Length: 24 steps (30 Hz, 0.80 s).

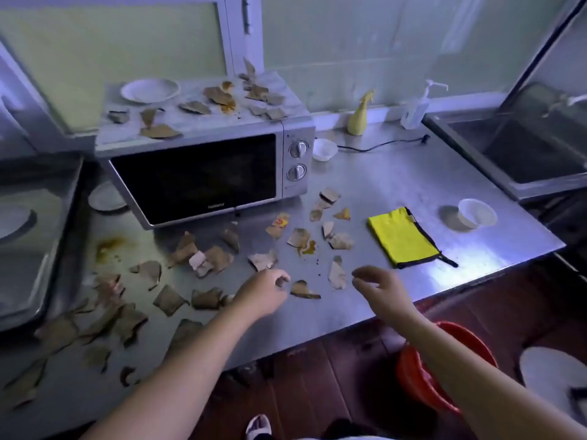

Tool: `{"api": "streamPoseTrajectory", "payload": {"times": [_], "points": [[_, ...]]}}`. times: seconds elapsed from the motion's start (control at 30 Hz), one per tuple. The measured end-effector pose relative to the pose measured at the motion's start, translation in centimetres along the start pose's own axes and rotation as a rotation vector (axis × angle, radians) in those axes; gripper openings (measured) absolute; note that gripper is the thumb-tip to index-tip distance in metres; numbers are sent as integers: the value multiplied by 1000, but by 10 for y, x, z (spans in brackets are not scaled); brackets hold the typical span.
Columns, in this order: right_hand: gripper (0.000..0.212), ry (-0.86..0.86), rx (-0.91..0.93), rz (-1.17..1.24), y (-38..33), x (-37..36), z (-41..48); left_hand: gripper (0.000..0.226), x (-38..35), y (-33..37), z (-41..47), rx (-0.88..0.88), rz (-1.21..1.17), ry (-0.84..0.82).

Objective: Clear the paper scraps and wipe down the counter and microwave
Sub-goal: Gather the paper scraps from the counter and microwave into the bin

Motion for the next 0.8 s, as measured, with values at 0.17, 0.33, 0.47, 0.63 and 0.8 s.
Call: {"api": "streamPoseTrajectory", "payload": {"times": [0.17,0.33,0.47,0.63,0.8], "points": [[17,116,-151,156,30,-16,-25,32,-32,5,31,63,164,-44],[18,147,-232,213,61,-5,-12,42,-49,15,60,103,199,84],[17,0,-173,129,80,8,31,18,-55,18,74,183,228,135],[39,-255,-85,-7,108,2,93,16,-63,18,75,287,145,220],[55,-499,99,-291,115,-23,144,22,-64,26,65,434,72,321]]}}
Point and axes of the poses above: each hand's wrist, its own z-axis towards the middle knuckle, its own x-axis out of the back of the hand, y = z × x, the point moved 5 cm from there along z, towards the middle knuckle, and after that the axes turned 13 degrees about x, right-handed, at the moved point
